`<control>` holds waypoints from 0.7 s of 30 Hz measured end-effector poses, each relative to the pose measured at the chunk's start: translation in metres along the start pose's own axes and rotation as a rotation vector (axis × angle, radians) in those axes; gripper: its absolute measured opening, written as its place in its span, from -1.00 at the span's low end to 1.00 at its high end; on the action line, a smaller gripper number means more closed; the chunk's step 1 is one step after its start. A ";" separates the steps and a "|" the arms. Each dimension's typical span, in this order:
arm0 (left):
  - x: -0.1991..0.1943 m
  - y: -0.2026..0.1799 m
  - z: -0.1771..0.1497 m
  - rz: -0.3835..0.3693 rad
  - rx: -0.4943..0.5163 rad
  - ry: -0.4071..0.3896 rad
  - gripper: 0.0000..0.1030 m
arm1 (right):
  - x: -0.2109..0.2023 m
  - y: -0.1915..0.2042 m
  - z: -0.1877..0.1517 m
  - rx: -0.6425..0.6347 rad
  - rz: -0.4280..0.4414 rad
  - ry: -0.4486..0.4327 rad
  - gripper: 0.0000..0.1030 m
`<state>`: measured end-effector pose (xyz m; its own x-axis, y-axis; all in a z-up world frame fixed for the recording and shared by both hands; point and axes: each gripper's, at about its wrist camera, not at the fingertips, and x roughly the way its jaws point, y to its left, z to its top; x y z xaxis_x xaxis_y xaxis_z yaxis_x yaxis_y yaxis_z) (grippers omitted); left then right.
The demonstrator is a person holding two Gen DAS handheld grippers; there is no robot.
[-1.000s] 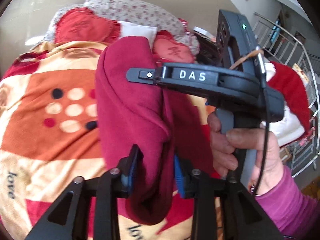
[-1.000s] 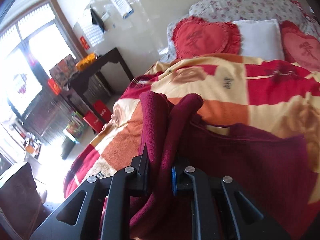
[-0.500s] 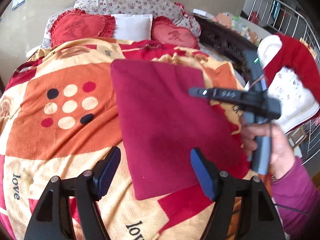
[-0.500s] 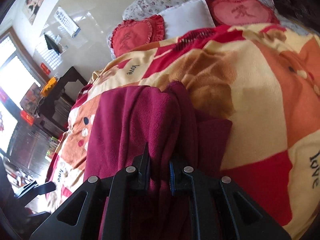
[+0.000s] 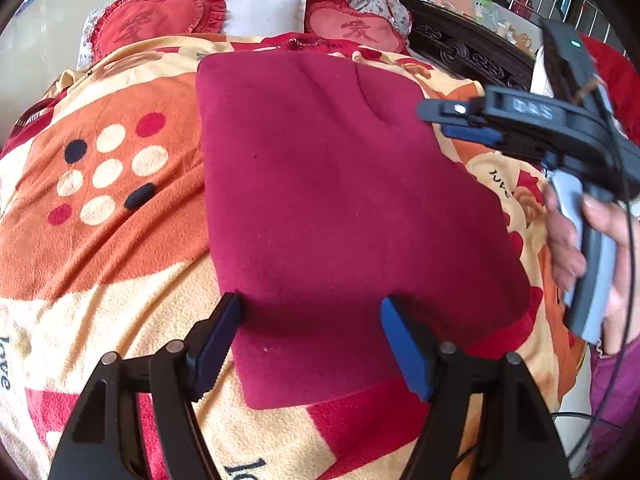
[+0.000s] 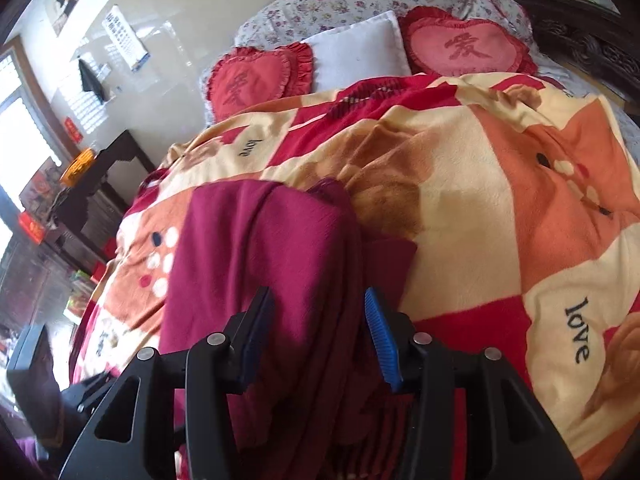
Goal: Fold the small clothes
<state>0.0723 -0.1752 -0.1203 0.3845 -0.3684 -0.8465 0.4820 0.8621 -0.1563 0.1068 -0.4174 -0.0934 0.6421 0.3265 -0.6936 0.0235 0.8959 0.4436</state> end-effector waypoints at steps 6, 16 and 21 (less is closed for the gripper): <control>-0.004 -0.004 0.000 -0.010 0.014 0.001 0.47 | 0.014 0.012 0.023 -0.076 -0.021 -0.048 -1.00; 0.009 -0.017 0.000 0.012 0.055 0.005 0.57 | 0.018 -0.004 0.020 -0.040 -0.090 -0.064 -0.81; 0.010 -0.015 0.001 0.005 0.041 0.005 0.59 | -0.024 0.023 -0.013 -0.107 0.081 -0.007 -0.78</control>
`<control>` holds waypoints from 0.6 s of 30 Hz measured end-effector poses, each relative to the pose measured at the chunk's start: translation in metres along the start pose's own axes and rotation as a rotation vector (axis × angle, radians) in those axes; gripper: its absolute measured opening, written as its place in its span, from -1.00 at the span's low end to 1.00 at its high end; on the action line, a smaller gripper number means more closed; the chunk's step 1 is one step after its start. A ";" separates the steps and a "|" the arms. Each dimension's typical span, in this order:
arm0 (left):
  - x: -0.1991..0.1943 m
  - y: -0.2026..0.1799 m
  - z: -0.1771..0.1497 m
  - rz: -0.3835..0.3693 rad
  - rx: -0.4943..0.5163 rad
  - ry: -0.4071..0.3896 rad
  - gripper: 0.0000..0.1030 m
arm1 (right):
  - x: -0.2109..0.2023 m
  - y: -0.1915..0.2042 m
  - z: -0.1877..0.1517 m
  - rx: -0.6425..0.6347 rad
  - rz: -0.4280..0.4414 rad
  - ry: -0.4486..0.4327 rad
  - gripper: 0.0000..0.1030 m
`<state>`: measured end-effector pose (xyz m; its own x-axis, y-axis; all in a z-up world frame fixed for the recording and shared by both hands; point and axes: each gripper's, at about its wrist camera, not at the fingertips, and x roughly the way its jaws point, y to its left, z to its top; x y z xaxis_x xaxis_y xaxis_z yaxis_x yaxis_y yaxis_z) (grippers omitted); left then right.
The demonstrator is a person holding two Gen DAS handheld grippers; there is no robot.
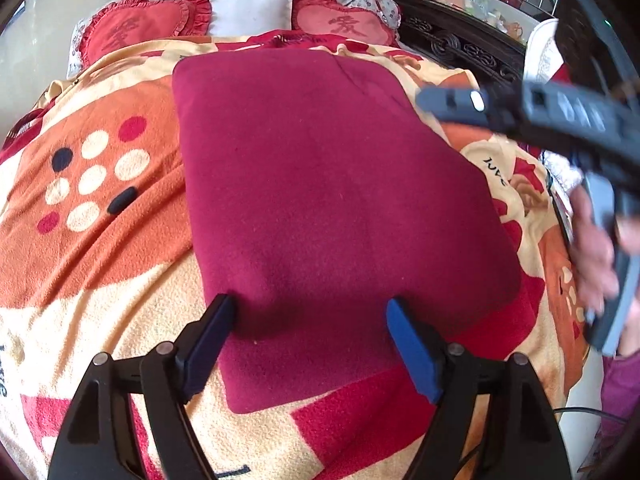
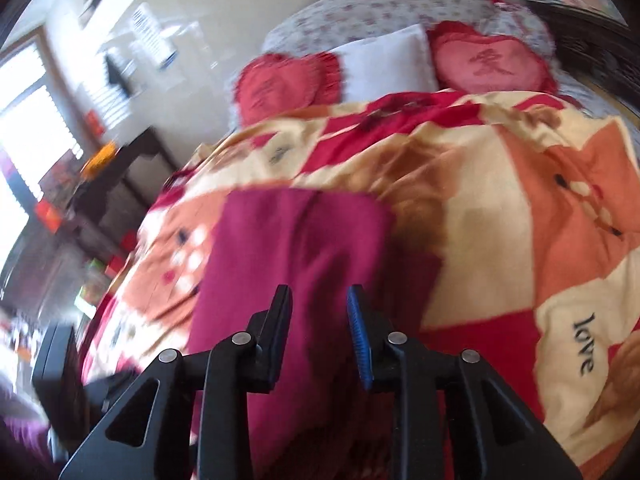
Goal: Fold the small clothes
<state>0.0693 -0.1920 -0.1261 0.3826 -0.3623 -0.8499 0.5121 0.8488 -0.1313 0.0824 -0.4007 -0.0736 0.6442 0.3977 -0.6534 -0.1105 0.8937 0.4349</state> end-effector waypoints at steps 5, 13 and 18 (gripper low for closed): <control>-0.012 0.004 -0.003 -0.033 -0.021 0.005 0.60 | 0.019 0.006 -0.052 -0.147 -0.173 0.096 -0.85; -0.025 0.015 0.000 -0.001 -0.052 -0.032 0.60 | -0.023 0.005 -0.051 0.019 -0.073 -0.013 -0.80; -0.017 0.018 -0.001 0.010 -0.070 -0.015 0.60 | -0.024 0.028 -0.071 -0.089 -0.056 0.019 -0.80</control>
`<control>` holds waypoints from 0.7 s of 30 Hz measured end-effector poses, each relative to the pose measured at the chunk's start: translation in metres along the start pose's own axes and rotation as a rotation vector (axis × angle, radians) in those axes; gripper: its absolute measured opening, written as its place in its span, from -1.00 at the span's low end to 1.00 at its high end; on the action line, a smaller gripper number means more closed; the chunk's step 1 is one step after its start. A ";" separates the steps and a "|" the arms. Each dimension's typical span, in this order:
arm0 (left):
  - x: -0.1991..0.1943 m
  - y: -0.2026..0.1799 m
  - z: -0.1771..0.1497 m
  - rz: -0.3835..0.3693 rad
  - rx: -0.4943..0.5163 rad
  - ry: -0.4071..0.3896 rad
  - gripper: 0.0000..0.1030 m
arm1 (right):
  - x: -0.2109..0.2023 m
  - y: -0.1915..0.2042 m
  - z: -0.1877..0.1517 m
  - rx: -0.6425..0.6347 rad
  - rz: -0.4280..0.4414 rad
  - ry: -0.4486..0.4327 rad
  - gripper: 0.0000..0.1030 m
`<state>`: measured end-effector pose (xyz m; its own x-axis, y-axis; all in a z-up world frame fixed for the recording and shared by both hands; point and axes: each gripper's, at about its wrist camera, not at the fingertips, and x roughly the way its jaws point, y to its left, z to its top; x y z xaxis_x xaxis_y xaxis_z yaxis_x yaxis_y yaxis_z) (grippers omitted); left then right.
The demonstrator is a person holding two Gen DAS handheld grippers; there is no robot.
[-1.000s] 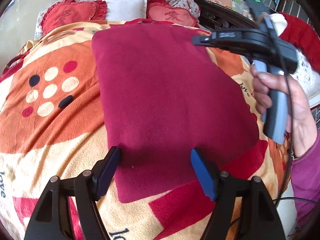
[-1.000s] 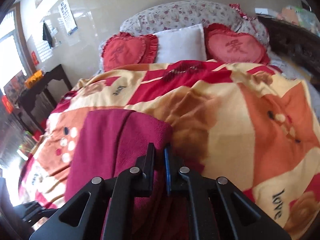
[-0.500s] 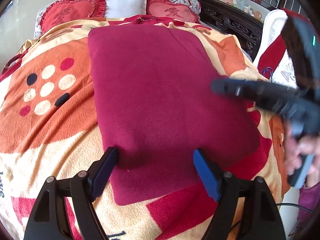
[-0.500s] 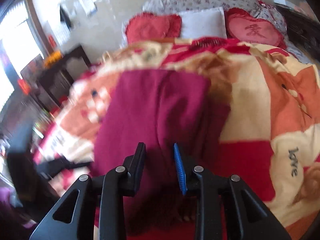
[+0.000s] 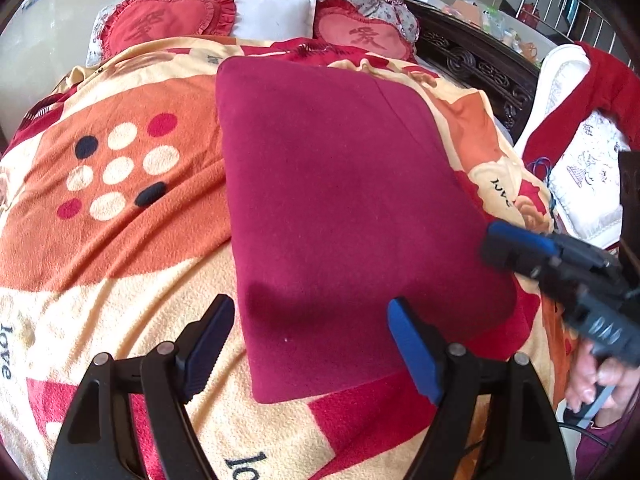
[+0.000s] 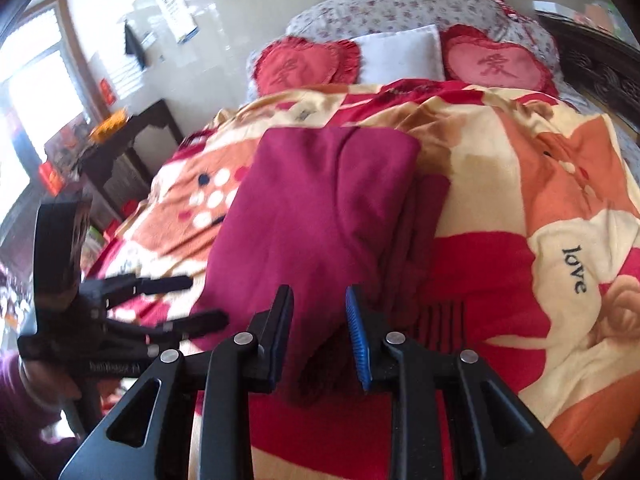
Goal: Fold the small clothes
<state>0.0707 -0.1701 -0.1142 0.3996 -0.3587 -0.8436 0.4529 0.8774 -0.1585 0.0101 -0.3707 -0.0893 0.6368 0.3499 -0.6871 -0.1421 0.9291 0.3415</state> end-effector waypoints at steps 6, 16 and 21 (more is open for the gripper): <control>0.000 -0.002 -0.001 0.016 0.013 0.002 0.60 | 0.029 -0.024 -0.024 0.057 -0.069 0.068 -0.68; -0.002 0.009 0.013 -0.007 -0.036 -0.019 0.61 | 0.002 -0.029 -0.005 0.134 -0.024 -0.033 -0.23; 0.002 0.028 0.032 -0.125 -0.144 -0.036 0.80 | 0.021 -0.048 0.012 0.194 0.029 -0.023 0.02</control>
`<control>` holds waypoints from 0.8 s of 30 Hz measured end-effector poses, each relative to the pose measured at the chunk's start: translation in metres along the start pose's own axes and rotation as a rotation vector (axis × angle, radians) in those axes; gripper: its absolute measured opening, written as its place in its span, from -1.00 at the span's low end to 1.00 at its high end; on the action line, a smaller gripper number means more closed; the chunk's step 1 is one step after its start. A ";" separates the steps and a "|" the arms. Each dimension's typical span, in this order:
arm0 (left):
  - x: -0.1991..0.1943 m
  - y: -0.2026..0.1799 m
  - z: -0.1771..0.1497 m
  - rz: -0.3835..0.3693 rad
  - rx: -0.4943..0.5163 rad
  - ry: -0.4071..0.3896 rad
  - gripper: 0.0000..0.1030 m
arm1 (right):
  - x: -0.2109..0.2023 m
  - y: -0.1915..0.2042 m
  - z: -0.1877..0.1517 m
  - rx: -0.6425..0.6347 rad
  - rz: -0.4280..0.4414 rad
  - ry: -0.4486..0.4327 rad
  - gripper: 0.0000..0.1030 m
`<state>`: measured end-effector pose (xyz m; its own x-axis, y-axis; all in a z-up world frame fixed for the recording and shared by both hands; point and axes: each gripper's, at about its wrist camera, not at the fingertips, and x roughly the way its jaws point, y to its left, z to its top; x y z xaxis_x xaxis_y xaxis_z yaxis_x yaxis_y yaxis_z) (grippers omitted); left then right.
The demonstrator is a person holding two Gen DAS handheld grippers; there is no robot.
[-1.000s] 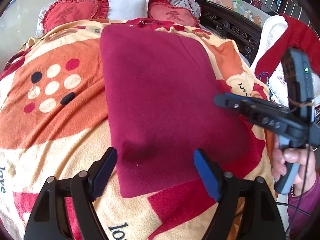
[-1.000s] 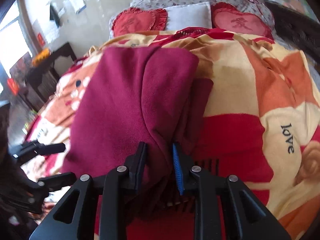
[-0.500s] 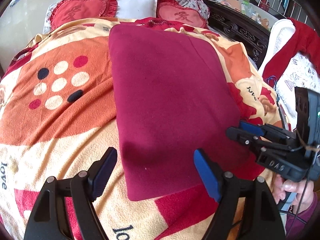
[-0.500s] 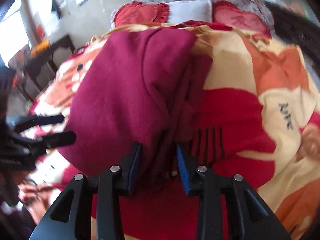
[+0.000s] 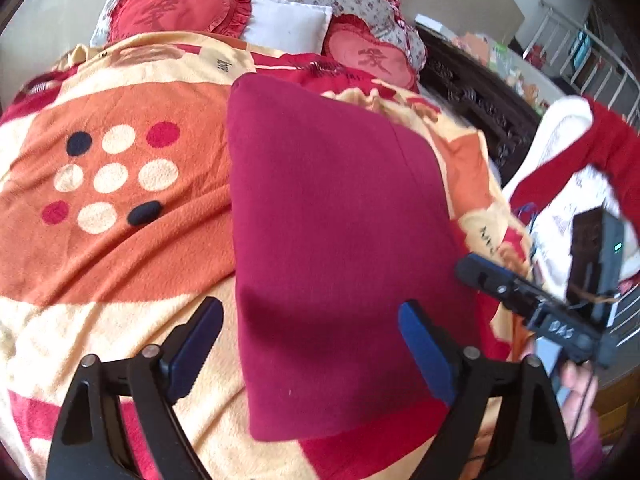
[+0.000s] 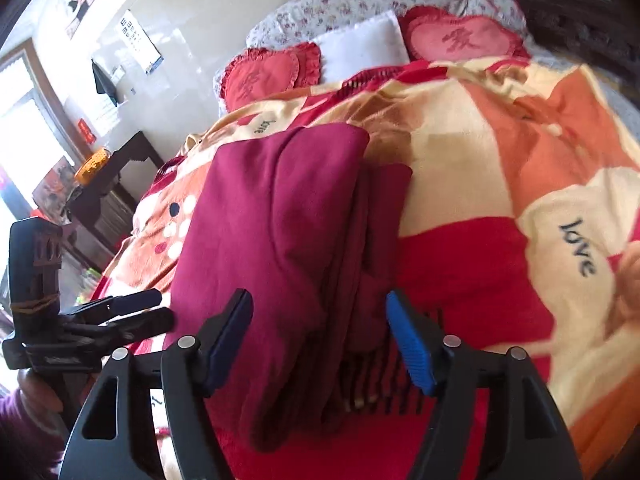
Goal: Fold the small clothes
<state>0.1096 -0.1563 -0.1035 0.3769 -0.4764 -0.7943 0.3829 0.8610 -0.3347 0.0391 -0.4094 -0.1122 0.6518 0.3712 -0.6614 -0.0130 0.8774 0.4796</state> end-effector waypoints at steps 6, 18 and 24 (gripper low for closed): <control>0.019 0.015 0.021 -0.069 -0.067 0.014 0.82 | 0.030 -0.031 0.020 0.118 0.124 0.019 0.10; 0.064 0.025 0.027 -0.127 -0.117 0.110 0.66 | 0.062 -0.009 0.018 0.073 0.101 0.034 0.12; 0.023 0.007 0.025 -0.092 -0.037 0.093 0.23 | 0.030 0.014 0.024 0.024 0.119 0.017 -0.56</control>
<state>0.1423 -0.1652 -0.1110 0.2610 -0.5364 -0.8026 0.3805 0.8213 -0.4251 0.0765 -0.3934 -0.1118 0.6339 0.4775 -0.6085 -0.0708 0.8192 0.5691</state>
